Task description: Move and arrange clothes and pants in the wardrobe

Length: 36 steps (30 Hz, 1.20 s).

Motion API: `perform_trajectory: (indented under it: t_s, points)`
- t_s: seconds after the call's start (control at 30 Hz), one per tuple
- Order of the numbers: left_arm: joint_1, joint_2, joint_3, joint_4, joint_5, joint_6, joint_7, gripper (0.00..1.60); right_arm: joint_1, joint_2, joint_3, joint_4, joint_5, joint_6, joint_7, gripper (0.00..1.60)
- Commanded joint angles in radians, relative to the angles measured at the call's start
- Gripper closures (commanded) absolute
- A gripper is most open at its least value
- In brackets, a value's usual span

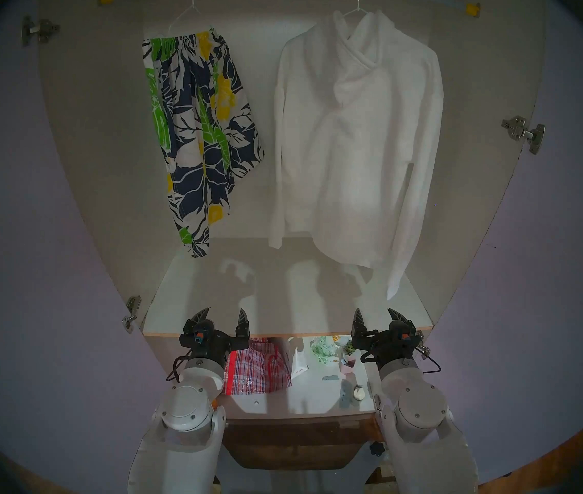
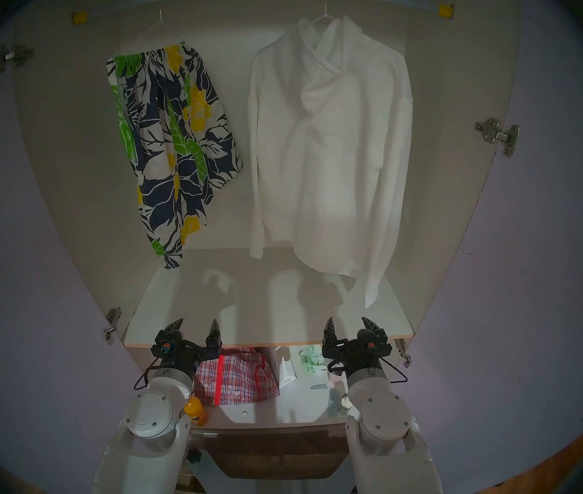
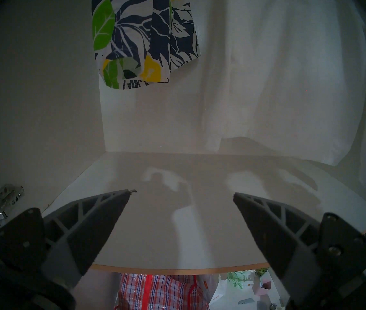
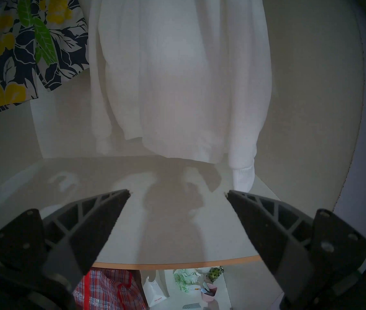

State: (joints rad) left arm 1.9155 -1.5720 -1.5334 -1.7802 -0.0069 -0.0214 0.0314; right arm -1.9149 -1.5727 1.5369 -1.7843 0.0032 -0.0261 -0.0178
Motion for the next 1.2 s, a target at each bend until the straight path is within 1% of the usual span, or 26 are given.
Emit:
perform_trajectory:
  t_s: [0.0,0.03,0.17,0.27,0.3,0.37,0.4,0.47,0.53,0.57,0.7,0.77,0.87,0.93,1.0,1.07,1.1,1.17]
  points:
    - [-0.006,0.001,0.001,-0.023,-0.001,-0.002,-0.003,0.0,0.034,0.018,0.0,0.005,0.019,0.003,0.038,0.0]
    - [-0.006,0.001,0.001,-0.023,-0.001,-0.002,-0.003,0.0,0.034,0.018,0.0,0.005,0.019,0.003,0.038,0.0]
    - [-0.006,0.001,0.002,-0.022,-0.001,-0.003,-0.002,0.0,0.087,0.058,-0.005,0.046,0.034,-0.033,0.1,0.0]
    - [-0.006,0.001,0.002,-0.023,-0.002,-0.003,-0.002,0.0,0.104,0.08,0.0,0.035,0.069,-0.022,0.155,0.0]
    - [-0.006,0.001,0.002,-0.022,-0.002,-0.003,-0.002,0.0,0.109,0.101,0.0,0.027,0.079,-0.014,0.191,0.0]
    - [-0.007,0.001,0.002,-0.022,-0.002,-0.003,-0.002,0.0,0.121,0.102,0.013,0.014,0.072,0.004,0.218,0.0]
    - [-0.007,0.001,0.002,-0.022,-0.002,-0.003,-0.002,0.0,0.121,0.102,0.013,0.014,0.072,0.004,0.218,0.0]
    - [-0.007,0.001,0.002,-0.022,-0.001,-0.004,-0.002,0.0,0.137,0.092,0.013,0.021,0.024,-0.027,0.183,0.0]
    - [-0.007,0.001,0.002,-0.021,-0.001,-0.004,-0.002,0.0,0.15,0.093,0.009,0.023,0.004,-0.046,0.174,0.0]
    - [-0.007,0.001,0.002,-0.021,-0.001,-0.004,-0.002,0.0,0.158,0.088,0.004,0.019,-0.035,-0.055,0.143,0.0]
    - [-0.007,0.001,0.002,-0.021,-0.001,-0.004,-0.001,0.0,0.203,0.089,-0.008,0.03,-0.08,-0.063,0.126,0.0]
    - [-0.007,0.001,0.002,-0.021,-0.001,-0.004,-0.001,0.0,0.229,0.091,-0.008,0.035,-0.083,-0.043,0.14,0.0]
    - [-0.007,0.001,0.002,-0.022,-0.002,-0.003,-0.002,0.0,0.27,0.109,-0.018,0.056,-0.103,-0.051,0.152,0.0]
    - [-0.006,0.002,0.002,-0.022,-0.002,-0.003,-0.002,0.0,0.29,0.111,-0.023,0.062,-0.12,-0.047,0.138,0.0]
    - [-0.006,0.002,0.002,-0.022,-0.002,-0.003,-0.002,0.0,0.317,0.113,-0.025,0.071,-0.137,-0.036,0.13,0.0]
    - [-0.007,0.002,0.002,-0.022,-0.002,-0.003,-0.001,0.0,0.348,0.115,-0.02,0.077,-0.122,-0.017,0.147,0.0]
    - [-0.007,0.002,0.002,-0.022,-0.002,-0.003,-0.001,0.0,0.367,0.12,-0.022,0.083,-0.136,-0.011,0.144,0.0]
    - [-0.007,0.002,0.002,-0.022,-0.002,-0.003,-0.001,0.0,0.407,0.127,-0.025,0.098,-0.14,0.01,0.157,0.0]
